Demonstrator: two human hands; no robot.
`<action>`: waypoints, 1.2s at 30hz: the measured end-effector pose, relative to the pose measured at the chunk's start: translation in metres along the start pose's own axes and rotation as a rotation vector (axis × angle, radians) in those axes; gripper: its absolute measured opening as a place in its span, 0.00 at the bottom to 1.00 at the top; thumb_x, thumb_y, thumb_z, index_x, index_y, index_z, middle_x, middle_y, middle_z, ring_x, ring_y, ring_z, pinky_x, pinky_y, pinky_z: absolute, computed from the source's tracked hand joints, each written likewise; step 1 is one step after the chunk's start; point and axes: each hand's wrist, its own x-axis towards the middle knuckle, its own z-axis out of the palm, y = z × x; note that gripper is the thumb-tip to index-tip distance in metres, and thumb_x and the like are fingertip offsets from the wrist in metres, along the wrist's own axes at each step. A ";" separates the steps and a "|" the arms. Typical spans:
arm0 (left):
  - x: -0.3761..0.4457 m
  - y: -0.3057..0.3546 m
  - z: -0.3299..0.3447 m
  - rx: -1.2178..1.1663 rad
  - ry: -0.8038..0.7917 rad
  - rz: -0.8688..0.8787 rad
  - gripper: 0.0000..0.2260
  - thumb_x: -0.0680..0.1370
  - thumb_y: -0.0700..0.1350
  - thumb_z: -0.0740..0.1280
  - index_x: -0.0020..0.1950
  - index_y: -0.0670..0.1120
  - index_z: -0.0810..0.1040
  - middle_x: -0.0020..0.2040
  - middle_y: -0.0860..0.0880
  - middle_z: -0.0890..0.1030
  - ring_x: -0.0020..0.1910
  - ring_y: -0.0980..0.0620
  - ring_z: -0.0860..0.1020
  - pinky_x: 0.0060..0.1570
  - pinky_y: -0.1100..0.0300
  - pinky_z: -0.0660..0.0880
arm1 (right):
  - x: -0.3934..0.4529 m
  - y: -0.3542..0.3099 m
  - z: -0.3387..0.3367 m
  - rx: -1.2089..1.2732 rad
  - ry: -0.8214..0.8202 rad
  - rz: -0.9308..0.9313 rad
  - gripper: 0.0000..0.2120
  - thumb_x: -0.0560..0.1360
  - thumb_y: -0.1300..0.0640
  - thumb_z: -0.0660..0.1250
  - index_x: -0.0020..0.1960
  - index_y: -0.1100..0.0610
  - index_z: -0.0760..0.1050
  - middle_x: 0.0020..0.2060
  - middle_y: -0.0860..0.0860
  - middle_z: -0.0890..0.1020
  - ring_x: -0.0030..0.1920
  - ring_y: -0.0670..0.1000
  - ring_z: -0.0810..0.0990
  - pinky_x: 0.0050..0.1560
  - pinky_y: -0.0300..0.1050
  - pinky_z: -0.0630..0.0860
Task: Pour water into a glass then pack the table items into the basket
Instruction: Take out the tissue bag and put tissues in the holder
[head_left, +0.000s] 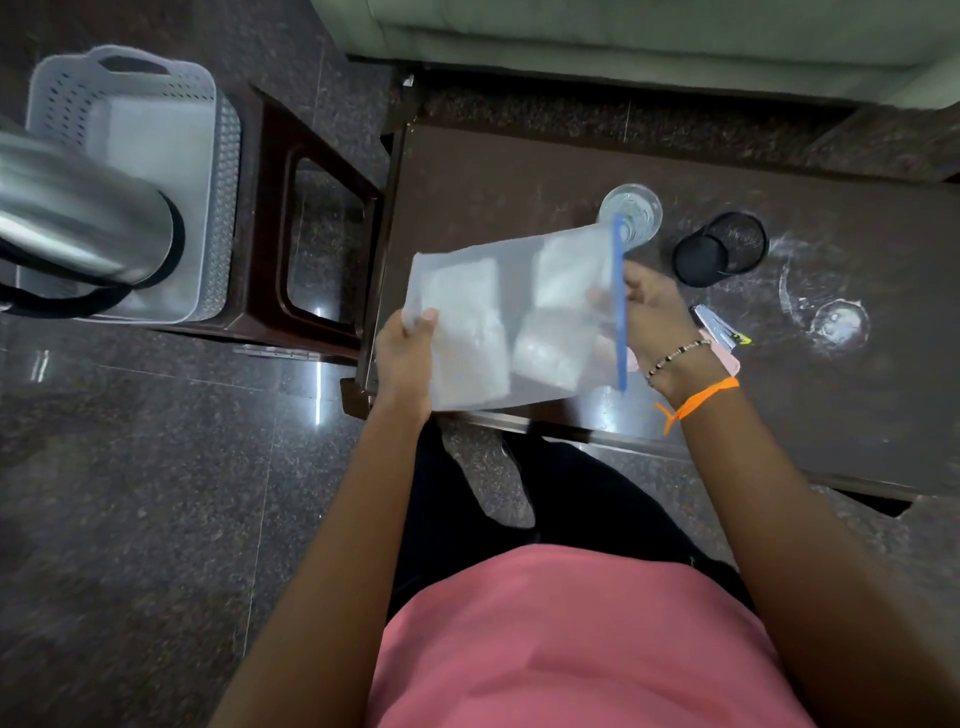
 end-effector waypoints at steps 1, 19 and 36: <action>0.003 -0.001 -0.001 0.031 0.042 0.009 0.07 0.79 0.45 0.62 0.52 0.42 0.73 0.50 0.46 0.79 0.50 0.45 0.79 0.46 0.49 0.80 | -0.001 -0.004 -0.008 -0.023 0.040 -0.039 0.13 0.75 0.73 0.59 0.45 0.56 0.74 0.34 0.46 0.80 0.31 0.39 0.79 0.34 0.35 0.77; -0.020 0.040 0.063 0.498 -0.132 0.535 0.18 0.76 0.30 0.54 0.48 0.44 0.82 0.55 0.45 0.76 0.55 0.49 0.75 0.50 0.67 0.70 | -0.024 -0.047 -0.040 -0.435 -0.044 -0.209 0.20 0.65 0.71 0.73 0.56 0.60 0.79 0.36 0.57 0.78 0.36 0.47 0.73 0.46 0.39 0.76; -0.022 0.047 0.110 0.401 -0.323 0.233 0.05 0.72 0.48 0.72 0.35 0.51 0.82 0.39 0.53 0.83 0.41 0.49 0.82 0.43 0.51 0.79 | 0.001 -0.021 -0.052 -0.220 0.010 -0.117 0.14 0.67 0.70 0.72 0.39 0.54 0.72 0.36 0.52 0.75 0.39 0.51 0.72 0.39 0.45 0.70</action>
